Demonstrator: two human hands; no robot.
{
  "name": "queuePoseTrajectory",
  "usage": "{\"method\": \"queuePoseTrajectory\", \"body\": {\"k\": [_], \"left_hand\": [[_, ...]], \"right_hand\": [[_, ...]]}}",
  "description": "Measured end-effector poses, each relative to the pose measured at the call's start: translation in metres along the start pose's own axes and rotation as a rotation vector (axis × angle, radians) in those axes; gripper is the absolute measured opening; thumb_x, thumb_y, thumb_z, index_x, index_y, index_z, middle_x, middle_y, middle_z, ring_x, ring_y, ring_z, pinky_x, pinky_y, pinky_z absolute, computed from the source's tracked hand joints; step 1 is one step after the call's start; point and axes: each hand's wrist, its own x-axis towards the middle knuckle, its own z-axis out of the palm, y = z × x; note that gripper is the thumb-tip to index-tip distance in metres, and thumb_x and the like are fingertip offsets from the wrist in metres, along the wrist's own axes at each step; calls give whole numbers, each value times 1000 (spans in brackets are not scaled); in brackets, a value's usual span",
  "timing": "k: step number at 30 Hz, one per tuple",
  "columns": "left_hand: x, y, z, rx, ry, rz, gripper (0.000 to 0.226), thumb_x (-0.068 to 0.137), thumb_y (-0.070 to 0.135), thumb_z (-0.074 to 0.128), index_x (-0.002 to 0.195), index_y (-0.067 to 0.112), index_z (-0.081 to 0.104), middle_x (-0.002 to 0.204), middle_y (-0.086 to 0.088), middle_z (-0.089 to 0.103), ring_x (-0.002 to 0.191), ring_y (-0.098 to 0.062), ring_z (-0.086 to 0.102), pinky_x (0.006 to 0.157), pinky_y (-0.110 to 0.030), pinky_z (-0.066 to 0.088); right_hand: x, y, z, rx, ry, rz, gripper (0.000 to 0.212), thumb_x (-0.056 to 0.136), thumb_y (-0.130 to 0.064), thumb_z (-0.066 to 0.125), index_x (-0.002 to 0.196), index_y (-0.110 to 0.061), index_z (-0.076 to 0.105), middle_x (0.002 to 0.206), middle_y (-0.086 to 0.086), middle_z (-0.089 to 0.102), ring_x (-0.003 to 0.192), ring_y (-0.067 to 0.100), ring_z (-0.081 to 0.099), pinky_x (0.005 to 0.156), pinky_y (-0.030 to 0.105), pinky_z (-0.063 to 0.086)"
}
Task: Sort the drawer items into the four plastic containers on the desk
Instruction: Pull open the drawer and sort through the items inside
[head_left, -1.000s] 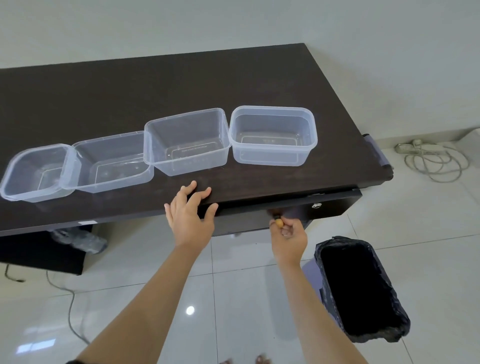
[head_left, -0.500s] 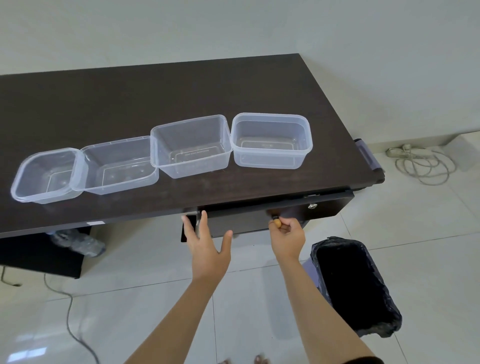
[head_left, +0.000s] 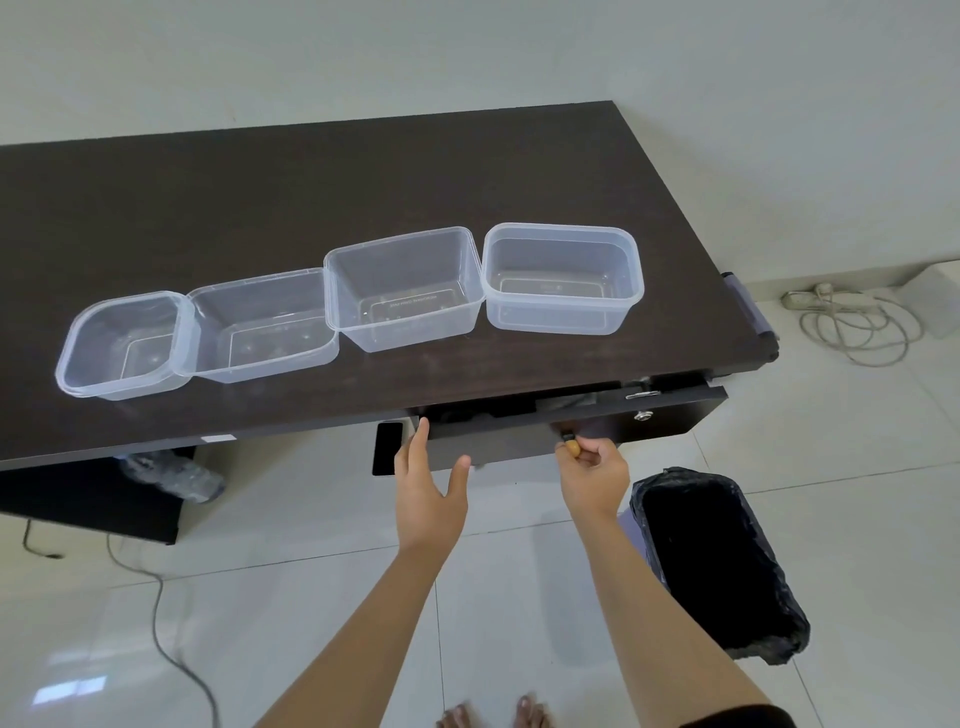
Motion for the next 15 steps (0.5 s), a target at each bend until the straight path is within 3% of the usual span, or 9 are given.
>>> {"method": "queuePoseTrajectory", "body": {"k": [4,10,15], "left_hand": [[-8,-4,-1,-28,12,-26,55,93,29,57,142,28,33,144,7,40,134,-13,37,105,-27,35],[-57,-25,0,-61,50,-74,33,90,17,62,120,23,51,121,11,51,114,-13,51,101,-29,42],[-91,-34,-1,-95,58,-111,28,89,12,63,112,24,53,120,8,53,110,-15,52,96,-31,45]], "right_hand": [[-14,6,-11,18,-1,47,12,78,2,67,83,-7,62,68,-2,59,64,8,55,57,5,43],[-57,36,-50,30,75,58,15,77,8,66,79,-7,61,65,2,58,56,-5,56,59,3,43],[-77,55,-74,14,61,99,18,78,4,67,77,-13,61,67,7,60,59,8,52,58,8,44]]}}
